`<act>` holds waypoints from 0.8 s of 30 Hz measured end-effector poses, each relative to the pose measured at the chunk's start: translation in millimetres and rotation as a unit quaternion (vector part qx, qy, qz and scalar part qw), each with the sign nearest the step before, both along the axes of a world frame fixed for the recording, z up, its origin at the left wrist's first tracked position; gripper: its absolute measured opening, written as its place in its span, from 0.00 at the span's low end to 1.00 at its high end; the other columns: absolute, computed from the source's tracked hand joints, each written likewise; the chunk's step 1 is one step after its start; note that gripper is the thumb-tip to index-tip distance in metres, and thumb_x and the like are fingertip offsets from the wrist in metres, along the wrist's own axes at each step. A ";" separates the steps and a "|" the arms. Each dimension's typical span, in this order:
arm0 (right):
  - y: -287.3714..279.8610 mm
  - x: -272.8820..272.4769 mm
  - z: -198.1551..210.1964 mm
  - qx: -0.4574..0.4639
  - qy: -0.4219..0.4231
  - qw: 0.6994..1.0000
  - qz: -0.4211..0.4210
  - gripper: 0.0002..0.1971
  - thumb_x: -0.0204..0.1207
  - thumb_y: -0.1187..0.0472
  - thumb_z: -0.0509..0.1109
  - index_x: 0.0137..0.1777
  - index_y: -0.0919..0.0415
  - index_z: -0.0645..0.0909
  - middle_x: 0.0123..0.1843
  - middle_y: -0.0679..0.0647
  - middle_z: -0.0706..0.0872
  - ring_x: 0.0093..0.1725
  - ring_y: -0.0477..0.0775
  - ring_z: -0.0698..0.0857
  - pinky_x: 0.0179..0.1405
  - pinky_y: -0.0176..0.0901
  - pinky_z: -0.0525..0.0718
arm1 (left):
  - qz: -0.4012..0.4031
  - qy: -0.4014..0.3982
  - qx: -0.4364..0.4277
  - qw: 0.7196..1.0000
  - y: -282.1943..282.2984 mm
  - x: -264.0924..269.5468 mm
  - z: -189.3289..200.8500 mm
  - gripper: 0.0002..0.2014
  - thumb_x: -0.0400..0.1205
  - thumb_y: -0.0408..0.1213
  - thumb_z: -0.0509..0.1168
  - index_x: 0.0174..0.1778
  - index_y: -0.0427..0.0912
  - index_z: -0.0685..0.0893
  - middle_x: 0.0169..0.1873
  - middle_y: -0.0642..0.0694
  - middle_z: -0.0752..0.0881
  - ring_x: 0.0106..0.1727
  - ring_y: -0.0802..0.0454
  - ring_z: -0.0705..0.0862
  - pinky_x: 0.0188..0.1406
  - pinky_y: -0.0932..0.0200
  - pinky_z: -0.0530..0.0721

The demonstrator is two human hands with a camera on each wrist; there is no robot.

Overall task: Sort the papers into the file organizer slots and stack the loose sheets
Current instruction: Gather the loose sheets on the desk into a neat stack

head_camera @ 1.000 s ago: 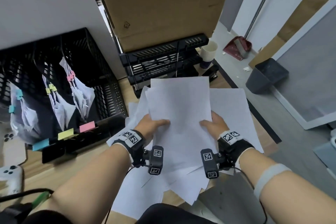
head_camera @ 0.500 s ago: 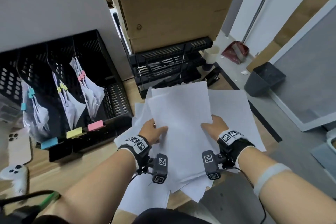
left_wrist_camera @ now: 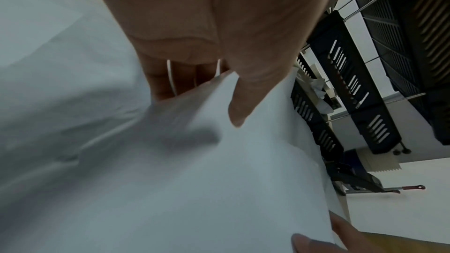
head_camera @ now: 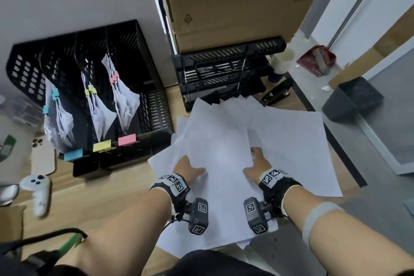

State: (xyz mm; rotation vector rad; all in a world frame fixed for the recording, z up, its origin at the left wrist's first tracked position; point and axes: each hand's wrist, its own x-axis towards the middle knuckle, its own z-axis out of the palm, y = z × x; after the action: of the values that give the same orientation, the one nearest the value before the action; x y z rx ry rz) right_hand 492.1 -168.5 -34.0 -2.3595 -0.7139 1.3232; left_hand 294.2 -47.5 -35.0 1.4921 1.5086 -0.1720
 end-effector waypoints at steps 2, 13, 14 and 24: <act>-2.4 8.2 9.2 0.046 0.013 0.999 -0.015 0.31 0.75 0.69 0.63 0.78 0.55 0.63 0.68 0.53 0.79 0.61 0.59 0.82 0.58 0.41 0.77 | 0.030 -0.063 0.024 0.997 -0.2 4.4 2.9 0.19 0.79 0.40 0.74 0.62 0.36 0.81 0.58 0.38 0.87 0.55 0.40 0.86 0.52 0.53 0.83; -62.8 147.9 29.1 0.001 -0.132 0.968 -0.211 0.17 0.74 0.66 0.60 0.61 0.63 0.82 0.59 0.62 0.86 0.53 0.64 0.84 0.54 0.44 0.78 | -0.050 -0.138 -0.051 0.988 -17.9 99.9 2.3 0.21 0.81 0.37 0.72 0.71 0.39 0.80 0.61 0.42 0.86 0.57 0.45 0.87 0.52 0.58 0.84; -73.8 162.7 18.6 -0.037 -0.143 0.964 -0.221 0.18 0.70 0.62 0.60 0.58 0.62 0.83 0.59 0.63 0.87 0.52 0.66 0.84 0.57 0.46 0.80 | -0.066 -0.122 -0.047 0.989 -19.9 107.4 0.2 0.23 0.81 0.37 0.72 0.73 0.40 0.78 0.65 0.42 0.85 0.61 0.44 0.85 0.53 0.59 0.82; -91.5 155.6 -12.9 -0.050 -0.150 0.970 -0.182 0.29 0.71 0.64 0.63 0.75 0.56 0.65 0.64 0.62 0.83 0.59 0.67 0.84 0.54 0.50 0.84 | -0.107 -0.081 -0.055 0.989 -39.7 168.5 -11.5 0.35 0.79 0.48 0.74 0.78 0.38 0.70 0.67 0.41 0.84 0.63 0.44 0.84 0.64 0.51 0.82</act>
State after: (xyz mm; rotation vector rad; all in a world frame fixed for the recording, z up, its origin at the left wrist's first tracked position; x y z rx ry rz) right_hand 647.6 -259.9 -46.9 -2.6424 -0.2705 0.8761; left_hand 462.7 -87.2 -46.6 1.5382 1.1897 -0.2511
